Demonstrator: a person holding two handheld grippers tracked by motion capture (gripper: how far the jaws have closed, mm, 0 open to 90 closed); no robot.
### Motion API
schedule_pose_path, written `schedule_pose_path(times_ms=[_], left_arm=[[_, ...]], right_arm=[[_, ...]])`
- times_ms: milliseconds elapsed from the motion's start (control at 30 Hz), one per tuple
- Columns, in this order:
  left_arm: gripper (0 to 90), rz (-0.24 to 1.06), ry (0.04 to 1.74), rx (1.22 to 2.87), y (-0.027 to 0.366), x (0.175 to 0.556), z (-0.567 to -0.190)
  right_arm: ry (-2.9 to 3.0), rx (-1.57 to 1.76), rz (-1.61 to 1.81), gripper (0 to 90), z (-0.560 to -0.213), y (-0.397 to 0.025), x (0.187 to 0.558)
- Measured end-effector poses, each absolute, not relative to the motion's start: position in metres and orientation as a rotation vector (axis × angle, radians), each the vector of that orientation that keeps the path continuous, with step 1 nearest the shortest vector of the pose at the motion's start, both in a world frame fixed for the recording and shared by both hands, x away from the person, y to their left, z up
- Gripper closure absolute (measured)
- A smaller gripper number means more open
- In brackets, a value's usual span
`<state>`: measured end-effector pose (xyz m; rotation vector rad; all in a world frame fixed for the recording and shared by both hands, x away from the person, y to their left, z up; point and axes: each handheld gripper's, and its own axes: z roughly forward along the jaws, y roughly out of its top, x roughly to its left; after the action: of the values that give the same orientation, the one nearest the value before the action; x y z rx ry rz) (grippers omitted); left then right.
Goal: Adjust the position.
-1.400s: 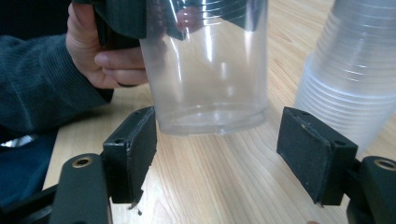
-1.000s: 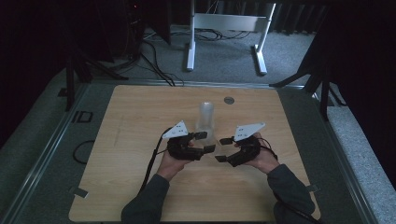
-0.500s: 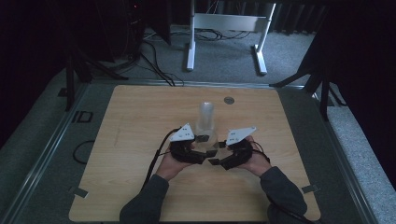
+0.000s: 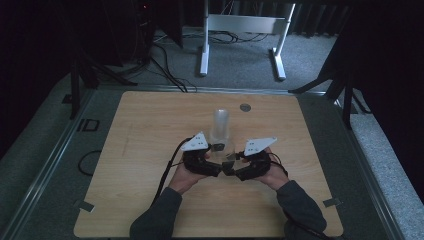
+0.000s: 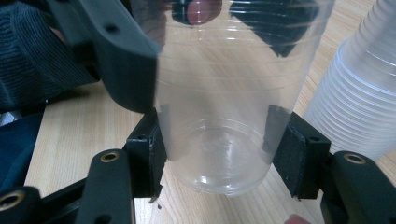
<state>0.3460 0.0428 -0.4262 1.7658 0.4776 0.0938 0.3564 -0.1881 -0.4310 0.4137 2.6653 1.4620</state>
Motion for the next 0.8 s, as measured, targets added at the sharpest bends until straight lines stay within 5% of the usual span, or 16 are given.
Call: schedule_pose_path(times_ms=[800], left_arm=[[25.8,0.081,0.498,1.63,0.049,0.344,-0.425]], right_arm=[[2.575,0.47,1.622,41.2,-0.443,-0.188,0.353]])
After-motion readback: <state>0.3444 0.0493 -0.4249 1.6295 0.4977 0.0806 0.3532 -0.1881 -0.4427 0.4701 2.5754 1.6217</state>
